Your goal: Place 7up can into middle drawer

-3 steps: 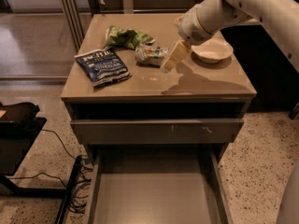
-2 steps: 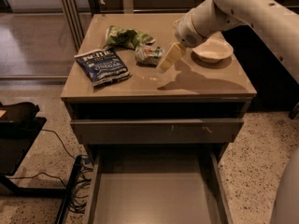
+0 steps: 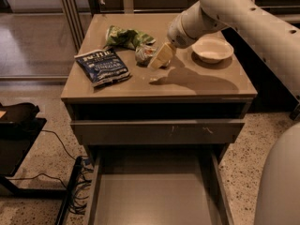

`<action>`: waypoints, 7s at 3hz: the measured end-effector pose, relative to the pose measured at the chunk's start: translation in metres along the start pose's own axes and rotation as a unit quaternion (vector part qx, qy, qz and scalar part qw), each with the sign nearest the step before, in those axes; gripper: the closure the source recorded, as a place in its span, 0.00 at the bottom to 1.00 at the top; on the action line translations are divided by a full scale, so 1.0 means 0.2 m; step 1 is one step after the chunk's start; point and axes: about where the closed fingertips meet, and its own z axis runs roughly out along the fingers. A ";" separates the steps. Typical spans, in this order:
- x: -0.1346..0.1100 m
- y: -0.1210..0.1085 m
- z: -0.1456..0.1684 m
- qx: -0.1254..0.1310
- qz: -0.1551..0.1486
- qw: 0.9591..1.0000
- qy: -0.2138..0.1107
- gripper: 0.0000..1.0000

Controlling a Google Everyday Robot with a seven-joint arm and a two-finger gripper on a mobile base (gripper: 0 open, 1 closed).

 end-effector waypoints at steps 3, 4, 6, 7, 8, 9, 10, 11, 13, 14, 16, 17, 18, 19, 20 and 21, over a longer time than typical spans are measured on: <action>0.02 0.00 0.16 0.001 0.049 0.999 0.000 0.00; 0.04 0.01 0.20 -0.004 0.055 0.998 0.005 0.00; 0.04 0.01 0.21 -0.004 0.055 0.998 0.005 0.41; 0.04 0.01 0.21 -0.004 0.055 0.998 0.005 0.65; 0.04 0.01 0.21 -0.004 0.055 0.998 0.005 0.88; 0.01 0.03 0.16 -0.010 0.039 0.999 0.023 1.00; -0.01 0.07 0.03 -0.015 0.023 0.999 0.043 1.00; -0.02 0.14 -0.13 -0.015 0.013 0.999 0.045 1.00; 0.05 0.38 -0.49 -0.002 0.018 1.000 0.024 1.00; 0.13 0.58 -0.63 -0.004 0.027 0.999 0.018 1.00; 0.41 0.98 -0.68 -0.032 0.095 0.995 0.008 1.00; 0.41 0.98 -0.68 -0.032 0.095 0.995 0.008 1.00; 0.50 1.06 -0.50 -0.056 0.115 0.992 0.005 1.00; 0.69 1.13 -0.35 -0.053 0.149 0.987 -0.007 1.00; 0.89 1.20 -0.23 -0.038 0.181 0.982 -0.037 1.00; 1.08 1.25 -0.13 -0.027 0.190 0.980 -0.056 1.00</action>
Offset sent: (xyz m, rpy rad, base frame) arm 0.0174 0.0079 -0.0263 0.0550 0.0628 -0.0971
